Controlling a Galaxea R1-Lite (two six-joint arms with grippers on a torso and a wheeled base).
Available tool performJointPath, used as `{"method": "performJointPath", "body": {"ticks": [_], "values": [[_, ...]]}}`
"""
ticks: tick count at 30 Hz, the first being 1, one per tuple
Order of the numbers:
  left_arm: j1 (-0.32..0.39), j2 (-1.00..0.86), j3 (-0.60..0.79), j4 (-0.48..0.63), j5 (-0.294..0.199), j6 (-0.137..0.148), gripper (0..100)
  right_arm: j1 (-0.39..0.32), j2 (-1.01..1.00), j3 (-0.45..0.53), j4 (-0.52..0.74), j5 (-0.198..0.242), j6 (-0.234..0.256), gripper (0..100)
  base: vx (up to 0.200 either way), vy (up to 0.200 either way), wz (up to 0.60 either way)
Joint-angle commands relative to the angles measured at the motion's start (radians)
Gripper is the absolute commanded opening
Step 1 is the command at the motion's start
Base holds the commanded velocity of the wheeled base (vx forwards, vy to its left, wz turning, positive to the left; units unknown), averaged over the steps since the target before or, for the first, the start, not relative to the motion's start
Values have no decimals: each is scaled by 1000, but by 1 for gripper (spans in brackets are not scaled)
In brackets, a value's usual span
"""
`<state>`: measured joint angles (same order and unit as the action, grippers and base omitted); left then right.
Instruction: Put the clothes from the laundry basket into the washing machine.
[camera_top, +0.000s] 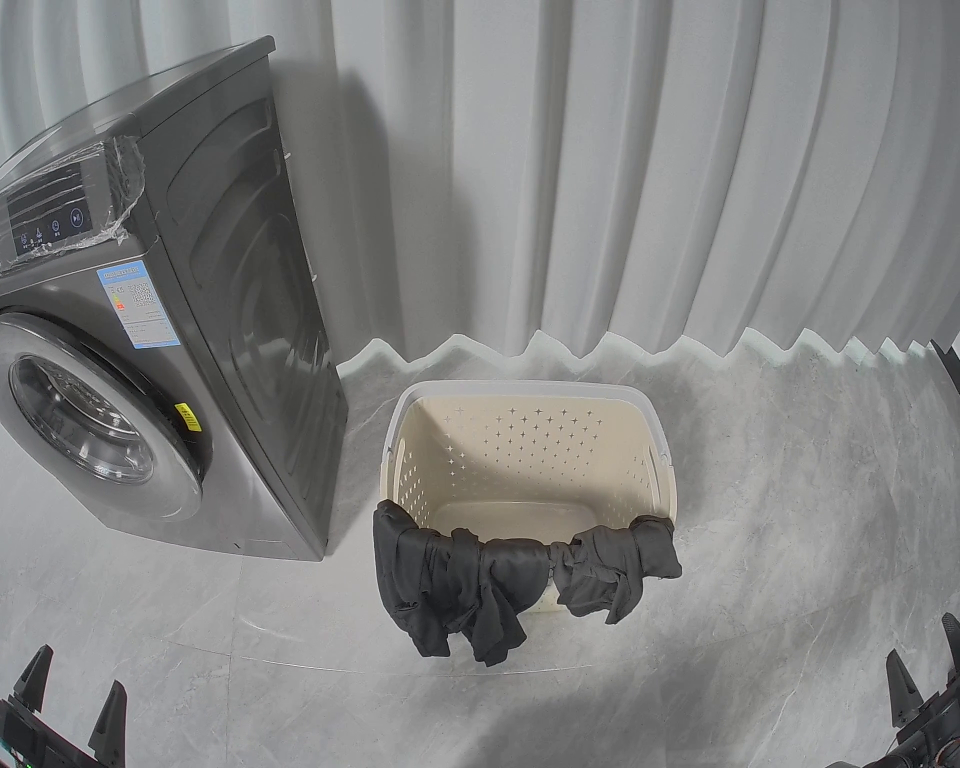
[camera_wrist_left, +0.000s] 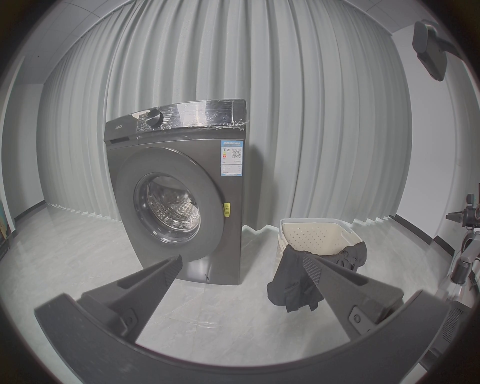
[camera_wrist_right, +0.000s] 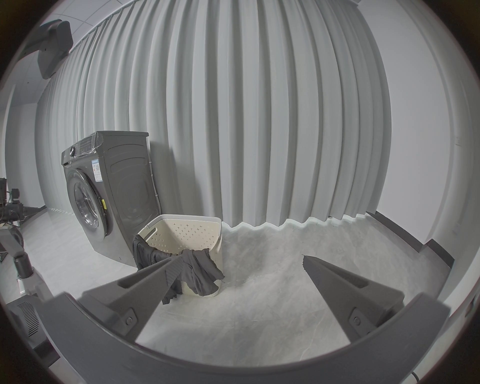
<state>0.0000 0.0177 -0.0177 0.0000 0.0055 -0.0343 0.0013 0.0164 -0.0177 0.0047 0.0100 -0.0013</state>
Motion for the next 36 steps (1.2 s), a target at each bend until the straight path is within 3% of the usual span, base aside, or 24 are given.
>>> {"method": "performJointPath", "body": {"ticks": [1,4,13,25,36], "values": [[0,-18,16,0,1,1,100,0,-16,16,0,1,0,100,0,0,0],[0,-18,16,0,1,-1,100,0,-16,16,0,1,0,100,0,0,0],[-2,-18,16,0,1,-1,100,0,-16,16,0,1,0,100,200,0,0],[0,-18,16,0,1,-1,100,0,-16,16,0,1,0,100,0,0,0],[0,-18,16,0,1,-1,100,0,-16,16,0,1,0,100,164,0,0]]}}
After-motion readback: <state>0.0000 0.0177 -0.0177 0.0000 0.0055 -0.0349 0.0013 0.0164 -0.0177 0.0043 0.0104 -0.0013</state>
